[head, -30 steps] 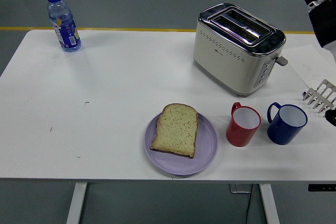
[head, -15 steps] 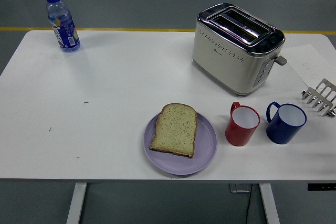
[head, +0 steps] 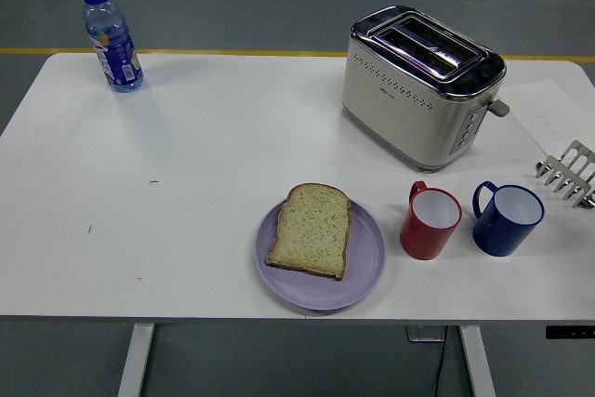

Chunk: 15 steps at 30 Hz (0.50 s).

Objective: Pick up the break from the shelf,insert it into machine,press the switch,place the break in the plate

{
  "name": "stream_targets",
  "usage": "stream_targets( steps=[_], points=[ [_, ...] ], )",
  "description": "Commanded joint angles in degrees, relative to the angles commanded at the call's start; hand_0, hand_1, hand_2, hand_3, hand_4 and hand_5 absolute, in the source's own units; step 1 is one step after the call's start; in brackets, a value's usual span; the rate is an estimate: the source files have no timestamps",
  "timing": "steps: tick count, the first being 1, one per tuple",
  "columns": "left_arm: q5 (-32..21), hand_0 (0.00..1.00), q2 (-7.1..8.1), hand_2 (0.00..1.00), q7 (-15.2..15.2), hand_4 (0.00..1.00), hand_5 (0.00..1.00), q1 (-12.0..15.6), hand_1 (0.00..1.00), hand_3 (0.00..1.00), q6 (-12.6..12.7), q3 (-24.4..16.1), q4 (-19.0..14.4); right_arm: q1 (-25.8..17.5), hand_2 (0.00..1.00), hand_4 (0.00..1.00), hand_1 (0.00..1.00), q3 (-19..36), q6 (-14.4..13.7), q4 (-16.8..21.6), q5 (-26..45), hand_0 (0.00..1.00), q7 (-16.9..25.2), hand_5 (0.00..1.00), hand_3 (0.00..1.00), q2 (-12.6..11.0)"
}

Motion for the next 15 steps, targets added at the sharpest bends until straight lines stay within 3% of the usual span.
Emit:
stream_targets(
  steps=[15],
  points=[
    [0.72,0.597,0.0,0.449,-0.16,0.273,0.944,0.07,0.453,0.544,-0.15,-0.68,0.0,0.08,0.702,0.576,0.665,1.77,1.04,-1.78,-1.15,0.712,0.12,0.29,0.672,4.48]
  ],
)
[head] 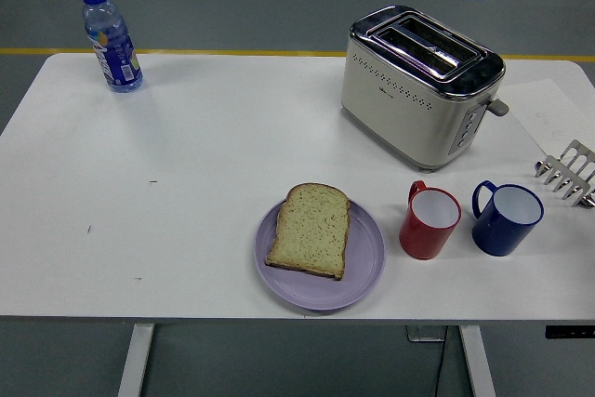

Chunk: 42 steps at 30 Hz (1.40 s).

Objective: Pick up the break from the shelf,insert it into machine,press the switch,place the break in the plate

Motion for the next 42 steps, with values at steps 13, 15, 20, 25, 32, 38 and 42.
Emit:
stream_targets(
  steps=[13,15,20,25,32,38,42],
  points=[
    [0.05,0.596,0.0,0.449,-0.08,0.271,0.947,-0.2,0.453,0.542,0.24,-0.42,0.0,0.7,0.701,0.569,0.662,0.32,-0.34,-0.89,-0.25,0.703,0.45,0.293,0.669,1.53],
    [0.19,0.596,0.0,0.449,-0.08,0.271,0.947,-0.19,0.453,0.542,0.2,-0.53,0.0,0.72,0.701,0.569,0.662,0.36,-0.42,-1.0,-0.18,0.703,0.52,0.293,0.669,1.58],
    [0.64,0.597,0.0,0.449,-0.12,0.271,0.948,-0.22,0.452,0.542,0.05,-0.75,0.0,0.76,0.7,0.566,0.659,0.51,-1.06,-1.58,0.26,0.699,0.9,0.298,0.667,1.77],
    [0.33,0.597,0.0,0.449,-0.18,0.269,0.947,-0.29,0.453,0.542,-0.06,-0.41,0.0,0.82,0.698,0.564,0.659,0.62,-1.67,-2.25,0.54,0.699,1.3,0.298,0.667,2.37],
    [-0.4,0.596,0.0,0.449,-0.19,0.268,0.948,-0.21,0.453,0.541,-0.16,0.15,0.0,0.89,0.696,0.561,0.656,0.8,-2.13,-2.98,0.7,0.699,1.51,0.297,0.661,2.76],
    [-1.4,0.596,0.0,0.45,-0.19,0.269,0.947,-0.21,0.453,0.542,-0.13,0.64,0.0,0.98,0.696,0.561,0.654,1.0,-2.39,-3.43,0.85,0.696,1.75,0.298,0.66,3.05],
    [-2.37,0.596,0.0,0.449,-0.27,0.271,0.946,-0.49,0.453,0.54,0.04,1.16,0.0,1.23,0.694,0.558,0.654,1.02,-2.43,-3.62,1.01,0.694,1.88,0.296,0.655,3.25]
  ],
)
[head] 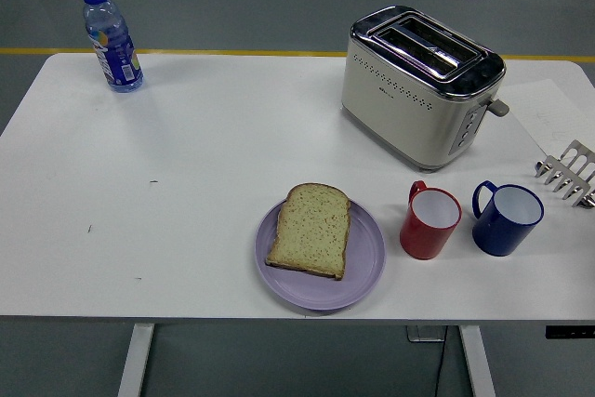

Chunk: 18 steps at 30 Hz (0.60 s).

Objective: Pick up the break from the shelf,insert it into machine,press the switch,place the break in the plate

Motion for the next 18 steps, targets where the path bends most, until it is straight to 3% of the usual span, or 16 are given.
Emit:
stream_targets(
  steps=[18],
  points=[
    [-3.37,0.597,0.0,0.449,-0.24,0.272,0.946,-1.1,0.453,0.542,0.45,1.81,0.0,0.91,0.689,0.543,0.648,0.22,-0.26,-0.21,0.34,0.689,0.25,0.289,0.643,0.46]
  ],
)
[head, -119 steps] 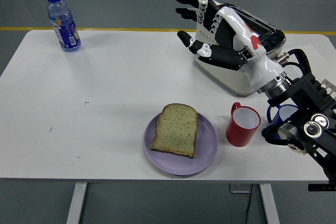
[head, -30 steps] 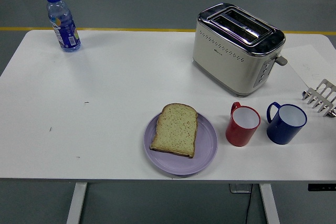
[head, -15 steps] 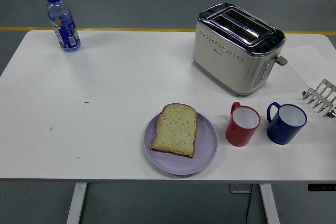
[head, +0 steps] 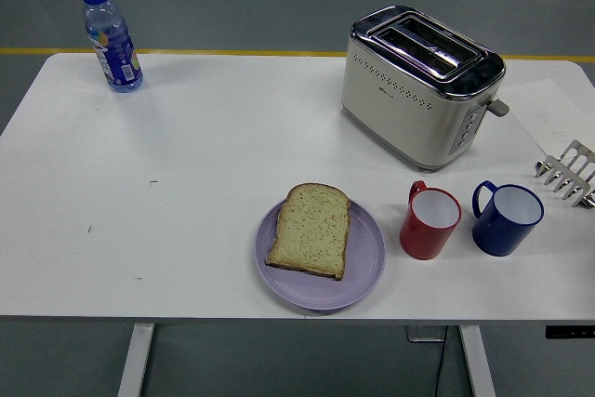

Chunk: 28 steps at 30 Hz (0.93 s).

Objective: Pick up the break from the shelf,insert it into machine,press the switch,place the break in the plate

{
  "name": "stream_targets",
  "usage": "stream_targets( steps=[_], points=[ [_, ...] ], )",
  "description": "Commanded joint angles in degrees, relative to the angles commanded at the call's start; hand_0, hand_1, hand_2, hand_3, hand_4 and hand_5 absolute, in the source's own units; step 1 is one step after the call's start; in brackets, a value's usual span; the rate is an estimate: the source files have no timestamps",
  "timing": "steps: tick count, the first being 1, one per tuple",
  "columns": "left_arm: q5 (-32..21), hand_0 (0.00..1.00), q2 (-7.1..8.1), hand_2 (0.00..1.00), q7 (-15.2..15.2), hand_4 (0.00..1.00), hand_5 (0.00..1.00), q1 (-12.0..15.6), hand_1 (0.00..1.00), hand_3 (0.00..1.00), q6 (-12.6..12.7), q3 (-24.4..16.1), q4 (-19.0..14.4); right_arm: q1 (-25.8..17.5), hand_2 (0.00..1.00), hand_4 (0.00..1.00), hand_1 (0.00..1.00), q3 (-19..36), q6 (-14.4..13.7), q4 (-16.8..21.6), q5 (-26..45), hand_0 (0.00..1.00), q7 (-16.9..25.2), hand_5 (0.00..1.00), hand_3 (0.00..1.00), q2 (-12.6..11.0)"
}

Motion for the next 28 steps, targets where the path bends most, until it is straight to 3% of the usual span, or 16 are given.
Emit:
stream_targets(
  steps=[28],
  points=[
    [2.77,0.599,0.0,0.457,0.06,0.275,0.954,-1.56,0.465,0.544,-0.3,-1.44,0.0,0.61,0.683,0.538,0.642,2.25,0.62,0.61,1.66,0.686,1.4,0.285,0.631,0.53]
  ],
)
